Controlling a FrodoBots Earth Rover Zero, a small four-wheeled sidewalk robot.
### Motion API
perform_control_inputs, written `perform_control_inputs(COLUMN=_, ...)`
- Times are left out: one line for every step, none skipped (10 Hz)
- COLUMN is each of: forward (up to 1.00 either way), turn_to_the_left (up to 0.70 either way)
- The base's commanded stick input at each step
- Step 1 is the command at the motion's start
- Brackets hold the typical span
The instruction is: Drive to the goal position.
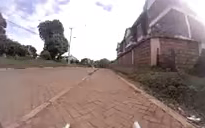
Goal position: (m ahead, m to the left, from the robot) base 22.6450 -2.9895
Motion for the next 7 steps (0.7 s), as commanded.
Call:
perform_control_inputs(forward=0.50, turn_to_the_left=0.00)
perform_control_inputs(forward=0.50, turn_to_the_left=0.00)
perform_control_inputs(forward=0.50, turn_to_the_left=0.00)
perform_control_inputs(forward=0.50, turn_to_the_left=0.00)
perform_control_inputs(forward=0.50, turn_to_the_left=0.00)
perform_control_inputs(forward=0.50, turn_to_the_left=0.00)
perform_control_inputs(forward=0.50, turn_to_the_left=0.00)
